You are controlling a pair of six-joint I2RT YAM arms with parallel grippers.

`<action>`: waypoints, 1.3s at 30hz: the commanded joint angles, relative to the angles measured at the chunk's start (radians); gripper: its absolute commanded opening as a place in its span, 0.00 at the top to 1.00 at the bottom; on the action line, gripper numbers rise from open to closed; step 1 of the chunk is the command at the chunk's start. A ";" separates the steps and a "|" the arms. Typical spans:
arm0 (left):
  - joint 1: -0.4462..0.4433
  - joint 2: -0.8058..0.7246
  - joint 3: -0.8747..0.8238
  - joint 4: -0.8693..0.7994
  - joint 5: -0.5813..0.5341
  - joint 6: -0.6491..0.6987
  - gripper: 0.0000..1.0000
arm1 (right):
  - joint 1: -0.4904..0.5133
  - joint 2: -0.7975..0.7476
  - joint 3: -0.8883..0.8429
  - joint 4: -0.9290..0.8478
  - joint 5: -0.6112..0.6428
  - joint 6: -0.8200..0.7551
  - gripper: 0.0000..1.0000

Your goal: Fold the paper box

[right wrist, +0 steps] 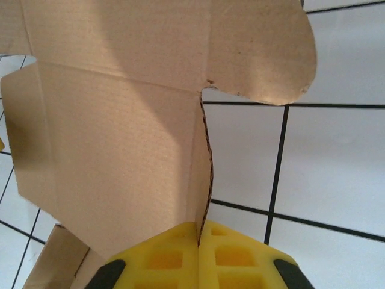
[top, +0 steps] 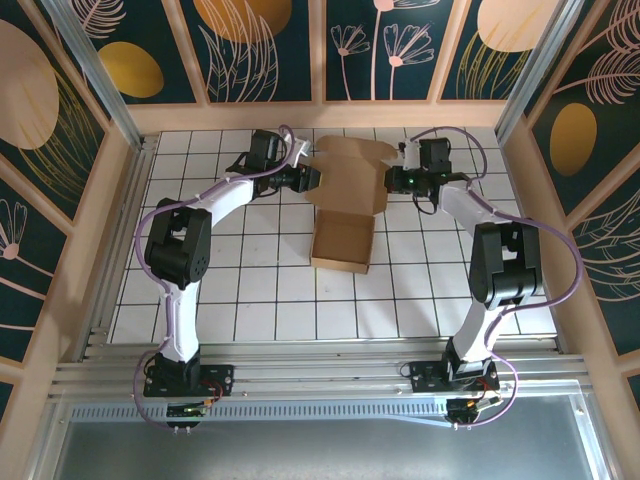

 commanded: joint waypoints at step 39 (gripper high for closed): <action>0.043 -0.078 -0.191 0.159 0.209 -0.087 0.46 | 0.117 -0.127 -0.103 0.179 0.228 -0.189 1.00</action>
